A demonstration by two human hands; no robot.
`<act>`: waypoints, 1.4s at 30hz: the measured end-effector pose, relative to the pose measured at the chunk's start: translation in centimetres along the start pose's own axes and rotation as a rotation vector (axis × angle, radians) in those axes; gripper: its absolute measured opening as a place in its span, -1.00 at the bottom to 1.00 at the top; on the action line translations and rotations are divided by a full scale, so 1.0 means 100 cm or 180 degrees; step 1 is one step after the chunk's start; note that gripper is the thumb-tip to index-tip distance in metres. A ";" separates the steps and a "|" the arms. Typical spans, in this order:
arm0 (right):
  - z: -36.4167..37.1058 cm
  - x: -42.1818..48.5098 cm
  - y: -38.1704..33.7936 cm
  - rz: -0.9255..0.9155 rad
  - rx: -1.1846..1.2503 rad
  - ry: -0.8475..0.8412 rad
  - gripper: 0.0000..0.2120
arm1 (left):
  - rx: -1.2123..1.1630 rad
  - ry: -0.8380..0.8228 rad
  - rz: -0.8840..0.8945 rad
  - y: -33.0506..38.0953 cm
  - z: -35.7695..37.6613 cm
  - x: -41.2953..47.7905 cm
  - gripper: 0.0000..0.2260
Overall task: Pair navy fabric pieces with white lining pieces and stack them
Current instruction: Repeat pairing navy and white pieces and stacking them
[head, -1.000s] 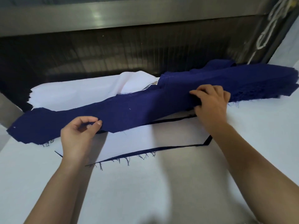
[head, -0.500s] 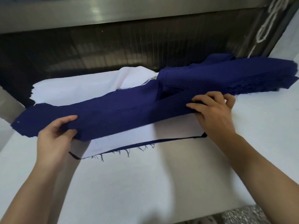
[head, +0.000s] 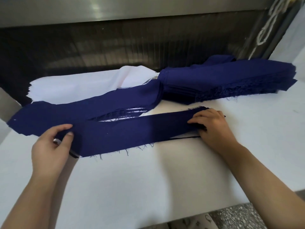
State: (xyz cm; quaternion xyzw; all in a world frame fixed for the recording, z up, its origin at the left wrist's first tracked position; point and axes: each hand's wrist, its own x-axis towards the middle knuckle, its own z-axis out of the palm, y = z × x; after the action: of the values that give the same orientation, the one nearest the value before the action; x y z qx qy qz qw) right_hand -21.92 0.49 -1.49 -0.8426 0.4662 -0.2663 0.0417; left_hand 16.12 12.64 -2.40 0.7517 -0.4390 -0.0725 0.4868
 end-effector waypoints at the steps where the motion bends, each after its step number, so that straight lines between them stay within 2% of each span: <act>1: 0.000 0.000 0.000 0.0050 0.0006 0.0026 -0.62 | 0.0016 0.0059 -0.0014 0.000 0.000 0.000 -0.76; 5: 0.001 -0.001 0.002 0.0239 -0.0040 -0.0042 -0.52 | 0.0237 0.0201 -0.0122 0.002 -0.002 0.001 -0.83; 12: 0.000 -0.003 0.005 0.0636 -0.0091 -0.0128 -0.43 | 0.0459 0.0236 -0.0283 0.010 -0.004 -0.001 -0.82; 16: 0.000 -0.003 0.006 0.0749 0.0004 -0.0087 -0.44 | 0.0629 0.0101 -0.0358 0.011 -0.004 -0.002 -0.81; 22: -0.005 -0.001 0.006 0.1128 0.0739 0.0313 -0.47 | 0.0799 -0.0089 -0.0336 0.011 -0.003 -0.002 -0.78; 29: -0.002 0.000 0.010 0.1186 0.0648 0.0206 -0.44 | 0.1245 -0.0167 -0.0185 0.009 -0.003 0.000 -0.79; 34: -0.003 -0.002 0.009 0.1343 0.1081 0.0467 -0.49 | 0.1509 -0.0130 -0.0632 0.001 -0.002 0.006 -0.70; 37: -0.001 -0.001 0.011 0.1477 0.0689 0.0625 -0.59 | 0.1476 -0.0116 -0.0766 0.000 -0.002 0.007 -0.64; 39: 0.002 0.000 0.013 0.1608 0.0161 0.0404 -0.75 | 0.1397 -0.0062 -0.0784 0.002 -0.003 0.006 -0.62; 42: 0.004 0.001 0.013 0.1917 -0.0227 -0.0173 -0.57 | 0.1303 -0.0029 -0.0729 0.005 -0.004 0.005 -0.68</act>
State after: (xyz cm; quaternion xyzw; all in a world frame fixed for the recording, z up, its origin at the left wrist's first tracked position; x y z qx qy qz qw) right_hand -22.64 -0.40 -2.16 -0.6742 0.7029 -0.2027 0.1016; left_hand 16.34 12.53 -1.63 0.8793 -0.3585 -0.0402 0.3108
